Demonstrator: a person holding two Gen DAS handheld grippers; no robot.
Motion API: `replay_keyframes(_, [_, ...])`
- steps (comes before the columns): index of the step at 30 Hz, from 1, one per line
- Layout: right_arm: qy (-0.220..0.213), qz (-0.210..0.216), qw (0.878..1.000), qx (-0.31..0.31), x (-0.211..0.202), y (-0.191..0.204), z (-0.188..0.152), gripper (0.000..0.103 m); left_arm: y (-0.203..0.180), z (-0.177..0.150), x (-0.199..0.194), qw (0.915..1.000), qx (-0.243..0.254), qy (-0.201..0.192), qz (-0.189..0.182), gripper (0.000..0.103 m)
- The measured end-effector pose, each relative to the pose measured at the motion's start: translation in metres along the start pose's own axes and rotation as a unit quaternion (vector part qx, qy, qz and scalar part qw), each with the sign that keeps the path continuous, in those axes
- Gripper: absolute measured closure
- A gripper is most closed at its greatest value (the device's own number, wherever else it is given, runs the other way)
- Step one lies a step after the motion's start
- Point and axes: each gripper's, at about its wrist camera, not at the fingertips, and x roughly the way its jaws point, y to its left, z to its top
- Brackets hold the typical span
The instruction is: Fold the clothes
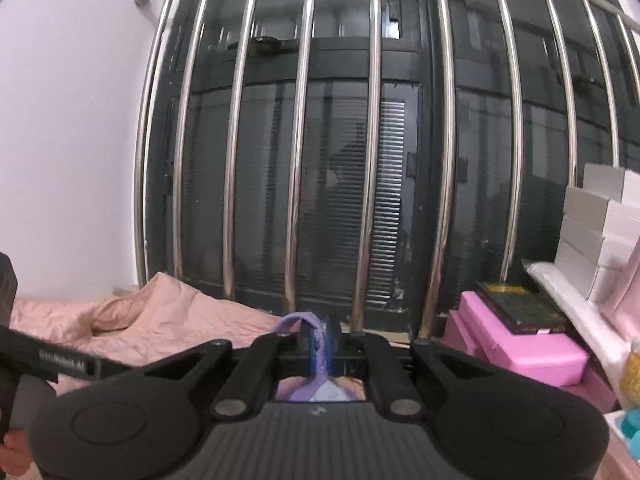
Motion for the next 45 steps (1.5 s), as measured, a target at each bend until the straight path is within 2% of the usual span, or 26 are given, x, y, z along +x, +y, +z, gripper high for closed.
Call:
replay_keyframes(3, [-0.007,0.026,1.0,0.004,-0.003,0.003,0.003,0.098,0.0,-0.004,0.009,0.9997,0.004,0.018,0.019,0.014])
replay_keyframes(9, [-0.021,0.069,0.997,-0.001,-0.01,0.01,0.007,0.098,-0.011,-0.008,0.008,0.9993,0.032,0.014,-0.016,0.013])
replay_keyframes(13, [-0.023,0.069,0.997,0.0,-0.013,0.011,0.009,0.098,-0.006,-0.011,0.018,0.9991,0.023,0.033,0.011,0.013])
replay_keyframes(15, [-0.028,0.089,0.996,0.001,-0.017,0.012,0.01,0.098,-0.003,-0.012,0.021,0.9992,0.015,0.035,0.008,0.014])
replay_keyframes(19, [-0.033,0.126,0.991,0.008,-0.023,0.014,0.014,0.098,0.001,-0.013,0.021,0.999,-0.008,0.026,-0.036,0.013])
replay_keyframes(24, [-0.038,0.146,0.988,0.018,-0.029,0.011,0.018,0.098,0.008,-0.013,0.02,0.9923,-0.052,0.025,-0.11,0.016])
replay_keyframes(26, [-0.042,0.156,0.987,0.024,-0.031,0.009,0.018,0.098,0.009,-0.014,0.023,0.986,-0.065,0.035,-0.149,0.034])
replay_keyframes(27, [-0.044,0.161,0.986,0.027,-0.032,0.009,0.018,0.098,0.009,-0.014,0.025,0.9822,-0.072,0.044,-0.168,0.055])
replay_keyframes(28, [-0.045,0.163,0.985,0.029,-0.032,0.009,0.018,0.098,0.008,-0.015,0.027,0.9802,-0.077,0.05,-0.176,0.084])
replay_keyframes(29, [-0.044,0.16,0.986,0.029,-0.031,0.008,0.017,0.098,0.007,-0.015,0.029,0.9806,-0.078,0.054,-0.172,0.097])
replay_keyframes(30, [-0.042,0.156,0.986,0.029,-0.03,0.008,0.017,0.098,0.007,-0.016,0.03,0.9816,-0.079,0.055,-0.165,0.101])
replay_keyframes(33, [-0.03,0.134,0.99,0.028,-0.023,0.009,0.014,0.098,0.009,-0.01,0.018,0.9891,-0.082,0.006,-0.122,0.101])
replay_keyframes(37, [-0.009,0.094,0.995,0.028,-0.01,0.013,0.01,0.098,0.006,0.003,-0.017,0.9897,-0.068,-0.082,-0.096,0.101])
replay_keyframes(42, [0.019,0.045,0.999,0.021,0.006,0.018,0.004,0.098,0.001,0.012,-0.041,0.9897,-0.053,-0.125,-0.043,0.101])
replay_keyframes(45, [0.05,0.009,0.999,0.002,0.017,0.023,-0.001,0.098,-0.002,0.016,-0.055,0.9875,-0.045,-0.151,-0.011,0.101])
